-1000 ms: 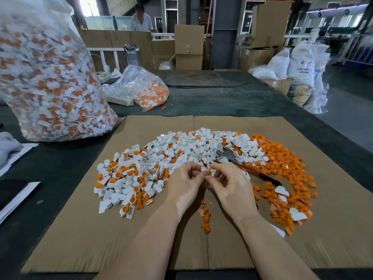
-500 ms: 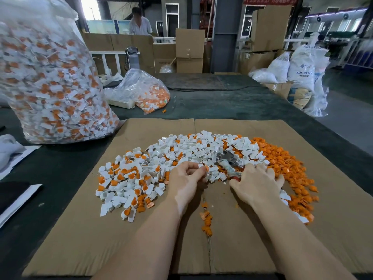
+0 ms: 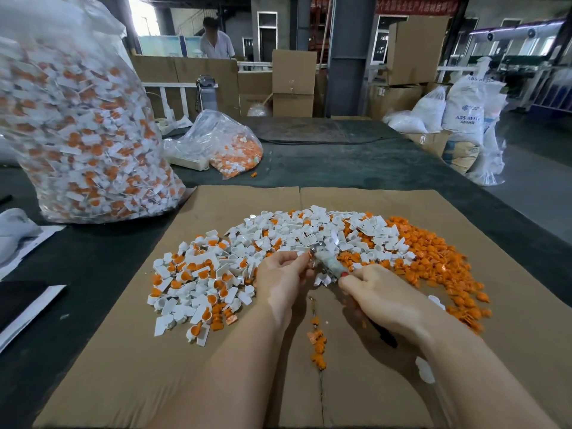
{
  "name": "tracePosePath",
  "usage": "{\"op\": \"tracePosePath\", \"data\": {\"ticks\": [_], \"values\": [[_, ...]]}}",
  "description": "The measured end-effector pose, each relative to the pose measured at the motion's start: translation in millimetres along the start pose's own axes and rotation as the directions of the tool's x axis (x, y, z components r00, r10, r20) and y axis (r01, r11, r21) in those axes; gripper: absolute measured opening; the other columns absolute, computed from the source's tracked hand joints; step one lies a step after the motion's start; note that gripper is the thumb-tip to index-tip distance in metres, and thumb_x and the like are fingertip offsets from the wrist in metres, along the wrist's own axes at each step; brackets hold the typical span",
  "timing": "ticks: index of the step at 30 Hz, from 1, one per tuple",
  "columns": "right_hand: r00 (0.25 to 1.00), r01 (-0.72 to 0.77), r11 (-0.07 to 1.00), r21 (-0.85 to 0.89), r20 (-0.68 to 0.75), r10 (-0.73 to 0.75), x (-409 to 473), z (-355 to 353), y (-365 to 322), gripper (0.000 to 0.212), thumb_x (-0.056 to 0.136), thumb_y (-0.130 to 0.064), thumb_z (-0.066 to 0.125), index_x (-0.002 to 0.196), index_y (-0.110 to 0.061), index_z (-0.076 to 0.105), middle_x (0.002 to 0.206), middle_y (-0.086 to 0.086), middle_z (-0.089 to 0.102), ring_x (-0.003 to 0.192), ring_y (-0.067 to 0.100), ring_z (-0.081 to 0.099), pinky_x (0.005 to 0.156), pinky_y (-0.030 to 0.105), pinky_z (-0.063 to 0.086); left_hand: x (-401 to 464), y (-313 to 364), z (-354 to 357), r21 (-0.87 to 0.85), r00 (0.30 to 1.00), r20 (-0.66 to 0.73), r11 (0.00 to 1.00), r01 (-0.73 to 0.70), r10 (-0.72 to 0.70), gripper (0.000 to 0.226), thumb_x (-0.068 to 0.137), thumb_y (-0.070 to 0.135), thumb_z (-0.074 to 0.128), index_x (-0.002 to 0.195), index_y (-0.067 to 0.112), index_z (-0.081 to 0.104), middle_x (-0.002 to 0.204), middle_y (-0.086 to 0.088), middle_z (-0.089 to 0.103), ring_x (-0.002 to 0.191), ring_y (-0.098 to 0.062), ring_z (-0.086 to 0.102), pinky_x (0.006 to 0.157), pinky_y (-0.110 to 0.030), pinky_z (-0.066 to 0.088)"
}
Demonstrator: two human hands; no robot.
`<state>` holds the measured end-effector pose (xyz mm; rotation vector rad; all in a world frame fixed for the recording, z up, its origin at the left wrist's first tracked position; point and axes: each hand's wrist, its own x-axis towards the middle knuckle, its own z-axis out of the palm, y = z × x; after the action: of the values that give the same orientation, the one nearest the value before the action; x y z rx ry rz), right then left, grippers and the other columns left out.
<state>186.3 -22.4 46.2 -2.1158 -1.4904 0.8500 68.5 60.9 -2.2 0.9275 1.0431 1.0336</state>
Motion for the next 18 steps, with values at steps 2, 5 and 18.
{"op": "tracePosePath", "data": {"ticks": [2, 5, 18], "values": [[0.999, 0.0, 0.998, 0.062, 0.049, -0.003, -2.1, -1.7, -1.2, 0.029, 0.095, -0.027, 0.04, 0.073, -0.01, 0.045, 0.07, 0.012, 0.042, 0.062, 0.021, 0.037, 0.06, 0.032, 0.029, 0.7, 0.2, 1.6, 0.009, 1.0, -0.024, 1.0, 0.005, -0.005, 0.01, 0.089, 0.009, 0.062, 0.096, 0.003, 0.063, 0.068, -0.005, 0.067, 0.053, -0.006, 0.062, 0.047, -0.016, 0.049], [0.995, -0.016, 0.992, 0.128, 0.095, 0.004, -3.9, -3.0, -1.0, 0.03, 0.095, -0.025, 0.039, 0.071, -0.009, 0.049, 0.067, 0.01, 0.051, 0.059, 0.02, 0.044, 0.058, 0.03, 0.033, 0.9, 0.3, 3.9, 0.038, 0.999, -0.039, 0.999, -0.001, 0.002, 0.01, 0.09, 0.008, 0.061, 0.097, 0.001, 0.062, 0.07, -0.006, 0.065, 0.05, -0.004, 0.059, 0.046, -0.014, 0.048], [0.998, 0.059, 0.998, 0.033, 0.018, -0.06, 2.9, 8.7, 2.0, 0.036, 0.098, -0.045, 0.035, 0.082, -0.015, 0.05, 0.073, 0.003, 0.054, 0.064, 0.018, 0.049, 0.06, 0.03, 0.037, 1.3, 0.1, 2.7, 0.084, 0.999, -0.039, 0.996, 0.003, 0.001, 0.008, 0.092, 0.008, 0.058, 0.093, 0.001, 0.061, 0.067, -0.004, 0.062, 0.051, -0.005, 0.056, 0.051, -0.016, 0.049]]}}
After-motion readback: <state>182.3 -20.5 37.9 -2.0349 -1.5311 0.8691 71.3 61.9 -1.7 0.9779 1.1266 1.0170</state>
